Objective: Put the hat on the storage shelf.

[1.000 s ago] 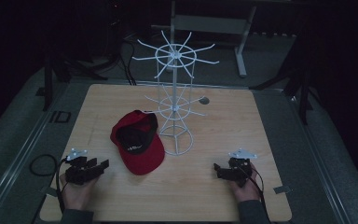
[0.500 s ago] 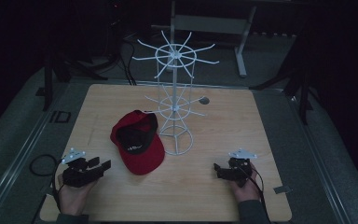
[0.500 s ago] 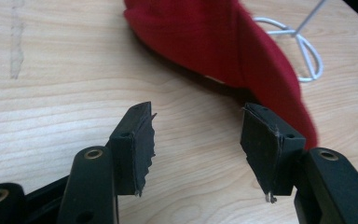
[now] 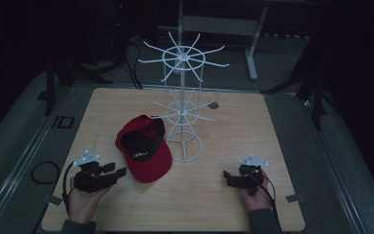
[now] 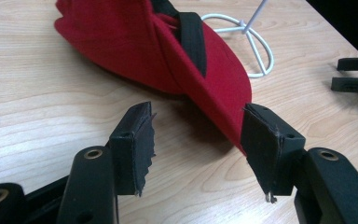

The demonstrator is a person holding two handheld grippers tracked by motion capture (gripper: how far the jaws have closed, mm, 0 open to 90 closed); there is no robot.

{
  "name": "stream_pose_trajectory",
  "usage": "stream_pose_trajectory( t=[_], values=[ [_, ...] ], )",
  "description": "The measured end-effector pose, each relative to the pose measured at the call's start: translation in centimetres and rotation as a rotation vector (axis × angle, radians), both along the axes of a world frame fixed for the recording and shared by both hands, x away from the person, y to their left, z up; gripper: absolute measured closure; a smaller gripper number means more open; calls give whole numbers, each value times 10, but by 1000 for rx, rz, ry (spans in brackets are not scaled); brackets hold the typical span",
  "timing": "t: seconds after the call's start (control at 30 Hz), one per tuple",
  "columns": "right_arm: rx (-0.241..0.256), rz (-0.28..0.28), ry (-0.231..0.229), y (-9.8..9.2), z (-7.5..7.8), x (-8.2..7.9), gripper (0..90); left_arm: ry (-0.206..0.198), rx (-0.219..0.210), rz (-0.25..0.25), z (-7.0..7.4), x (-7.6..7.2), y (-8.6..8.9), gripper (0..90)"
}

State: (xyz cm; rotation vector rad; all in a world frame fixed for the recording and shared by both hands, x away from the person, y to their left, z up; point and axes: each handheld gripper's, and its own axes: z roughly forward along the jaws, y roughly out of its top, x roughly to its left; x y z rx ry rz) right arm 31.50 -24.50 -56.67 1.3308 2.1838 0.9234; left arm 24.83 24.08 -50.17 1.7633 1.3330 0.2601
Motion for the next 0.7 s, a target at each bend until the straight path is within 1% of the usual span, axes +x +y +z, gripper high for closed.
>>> stream_pose_trajectory(
  t=[0.07, 0.17, 0.23, 0.37, 0.5, 0.7],
  values=[
    [0, 0, 0, 0, 0, 0, 134, 5, -1, -2, -1, 1, -1, 443],
    [0, 0, 0, 0, 0, 0, 134, 31, 1, -17, -3, 7, -6, 443],
    [0, 0, 0, 0, 0, 0, 134, 37, 0, -22, -4, 9, -9, 443],
    [-1, 1, 0, 0, 0, 0, 134, 59, -18, -35, -7, 14, -15, 460],
    [0, 0, 0, 0, 0, 0, 134, 83, -28, -44, -11, 22, -20, 475],
    [-1, 0, 0, 0, 0, 0, 134, 129, -39, -50, -21, 31, -29, 487]
  ],
)
